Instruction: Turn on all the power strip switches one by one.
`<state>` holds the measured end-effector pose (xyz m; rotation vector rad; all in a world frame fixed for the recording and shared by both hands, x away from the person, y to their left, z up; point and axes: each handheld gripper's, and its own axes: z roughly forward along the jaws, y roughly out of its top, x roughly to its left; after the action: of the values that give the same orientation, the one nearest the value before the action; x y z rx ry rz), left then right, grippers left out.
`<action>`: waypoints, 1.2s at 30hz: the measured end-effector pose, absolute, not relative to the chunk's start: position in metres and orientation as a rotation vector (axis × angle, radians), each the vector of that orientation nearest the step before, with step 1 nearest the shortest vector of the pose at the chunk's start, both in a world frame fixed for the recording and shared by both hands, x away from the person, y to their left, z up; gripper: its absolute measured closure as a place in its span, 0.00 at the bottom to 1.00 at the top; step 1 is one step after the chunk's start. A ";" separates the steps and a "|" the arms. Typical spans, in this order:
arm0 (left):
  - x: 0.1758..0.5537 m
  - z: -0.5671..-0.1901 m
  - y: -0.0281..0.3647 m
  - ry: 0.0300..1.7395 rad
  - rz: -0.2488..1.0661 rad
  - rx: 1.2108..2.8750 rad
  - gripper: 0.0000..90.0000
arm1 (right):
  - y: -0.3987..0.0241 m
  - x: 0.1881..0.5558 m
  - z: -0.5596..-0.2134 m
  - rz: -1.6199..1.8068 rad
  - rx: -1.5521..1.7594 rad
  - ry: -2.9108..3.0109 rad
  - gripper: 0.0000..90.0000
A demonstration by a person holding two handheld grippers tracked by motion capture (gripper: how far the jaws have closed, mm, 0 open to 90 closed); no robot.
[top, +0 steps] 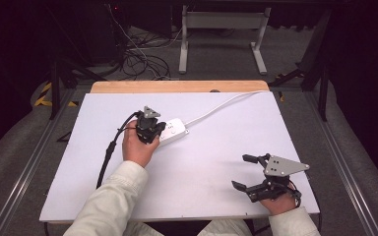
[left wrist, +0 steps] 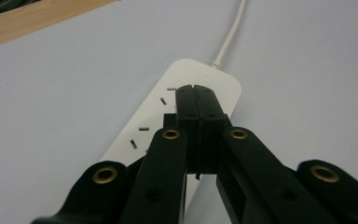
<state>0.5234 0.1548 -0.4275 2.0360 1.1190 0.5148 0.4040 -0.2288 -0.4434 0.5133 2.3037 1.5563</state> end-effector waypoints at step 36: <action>0.553 -0.453 0.123 1.157 0.447 2.126 1.00 | -0.229 0.404 -0.444 1.562 0.507 2.310 0.12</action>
<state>0.5533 0.1233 -0.4531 2.1264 1.1574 0.4465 0.4038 -0.2286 -0.4435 0.5069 2.3102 1.5619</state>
